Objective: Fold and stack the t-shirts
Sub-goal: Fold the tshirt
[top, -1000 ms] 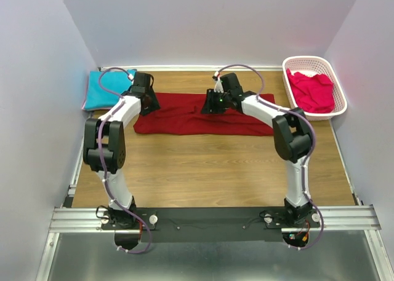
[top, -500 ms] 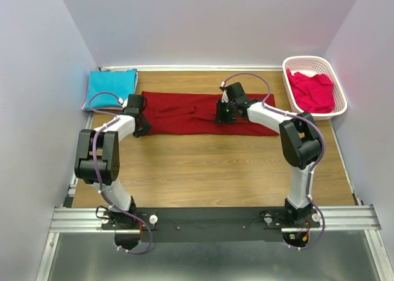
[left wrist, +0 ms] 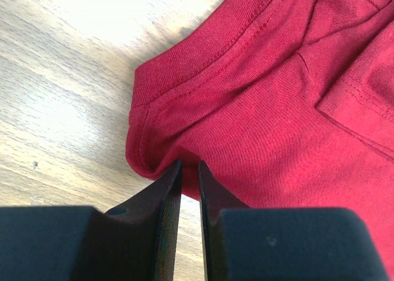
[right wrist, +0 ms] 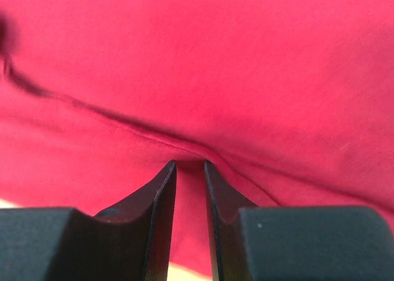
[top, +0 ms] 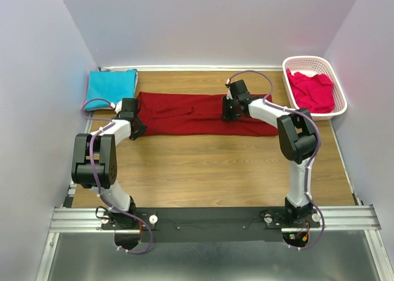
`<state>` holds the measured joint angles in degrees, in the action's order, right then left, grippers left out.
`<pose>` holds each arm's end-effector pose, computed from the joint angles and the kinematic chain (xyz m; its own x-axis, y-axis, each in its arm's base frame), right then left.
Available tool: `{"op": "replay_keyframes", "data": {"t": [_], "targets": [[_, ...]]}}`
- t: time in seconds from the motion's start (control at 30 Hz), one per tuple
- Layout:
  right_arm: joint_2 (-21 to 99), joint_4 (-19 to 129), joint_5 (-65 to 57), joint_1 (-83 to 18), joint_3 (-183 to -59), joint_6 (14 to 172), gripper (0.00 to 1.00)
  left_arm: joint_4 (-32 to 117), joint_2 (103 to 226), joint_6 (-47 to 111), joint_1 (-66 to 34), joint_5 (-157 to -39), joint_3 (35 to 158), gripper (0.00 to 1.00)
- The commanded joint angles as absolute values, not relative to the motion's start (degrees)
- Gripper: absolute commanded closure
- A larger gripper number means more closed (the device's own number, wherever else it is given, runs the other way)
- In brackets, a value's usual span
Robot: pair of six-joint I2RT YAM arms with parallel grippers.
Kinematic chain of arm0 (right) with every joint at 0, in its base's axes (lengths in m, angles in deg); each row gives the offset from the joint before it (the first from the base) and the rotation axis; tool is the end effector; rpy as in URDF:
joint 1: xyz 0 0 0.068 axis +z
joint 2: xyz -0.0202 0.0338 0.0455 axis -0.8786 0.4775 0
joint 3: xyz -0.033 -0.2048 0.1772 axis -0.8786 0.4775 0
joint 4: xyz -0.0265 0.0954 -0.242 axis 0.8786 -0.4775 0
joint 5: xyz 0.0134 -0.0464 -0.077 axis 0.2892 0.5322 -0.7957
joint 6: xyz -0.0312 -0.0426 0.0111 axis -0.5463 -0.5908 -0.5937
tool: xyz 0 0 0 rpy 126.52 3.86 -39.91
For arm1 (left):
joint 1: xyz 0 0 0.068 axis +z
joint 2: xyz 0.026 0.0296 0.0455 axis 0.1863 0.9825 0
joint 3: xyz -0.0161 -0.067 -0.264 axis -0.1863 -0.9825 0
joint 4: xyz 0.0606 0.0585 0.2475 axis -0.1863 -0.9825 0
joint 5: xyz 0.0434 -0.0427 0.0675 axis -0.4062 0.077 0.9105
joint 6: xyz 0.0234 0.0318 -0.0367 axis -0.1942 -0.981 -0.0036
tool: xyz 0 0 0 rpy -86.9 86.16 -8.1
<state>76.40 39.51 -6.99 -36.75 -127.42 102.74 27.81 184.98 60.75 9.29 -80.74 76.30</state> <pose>0.4042 0.1892 0.1619 -0.8187 -0.0651 -0.5705 -0.2371 0.9432 0.2326 0.3256 -0.0029 0.1599 -0.5986 -0.6225 -0.5042 -0.5826 0.7703 -0.2594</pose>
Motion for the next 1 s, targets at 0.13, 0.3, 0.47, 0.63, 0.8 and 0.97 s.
{"op": "replay_keyframes", "data": {"t": [0.13, 0.3, 0.47, 0.63, 0.8, 0.97], "targets": [[81.14, 39.09, -17.03, -41.78, -136.43, 101.08, 0.68, 25.4, 184.81, 60.58, 9.86, -78.95, 74.17, 0.75], [77.38, 39.0, -17.4, -44.51, -135.74, 101.43, 0.67, 25.49, 184.46, 60.23, 9.86, -79.65, 74.08, 0.75], [69.03, 39.17, -11.86, -48.38, -126.88, 103.89, 0.67, 25.84, 184.46, 60.05, 9.86, -80.27, 74.26, 0.74], [60.6, 39.44, -5.88, -52.06, -115.29, 107.32, 0.67, 25.75, 184.02, 59.96, 9.86, -80.01, 74.17, 0.74], [56.1, 40.75, -4.48, -56.72, -106.92, 111.0, 0.67, 25.58, 183.76, 60.05, 9.86, -79.3, 74.08, 0.74], [53.55, 42.25, -3.59, -61.21, -100.06, 113.3, 0.68, 25.49, 183.76, 60.05, 9.86, -79.39, 73.91, 0.74]]}}
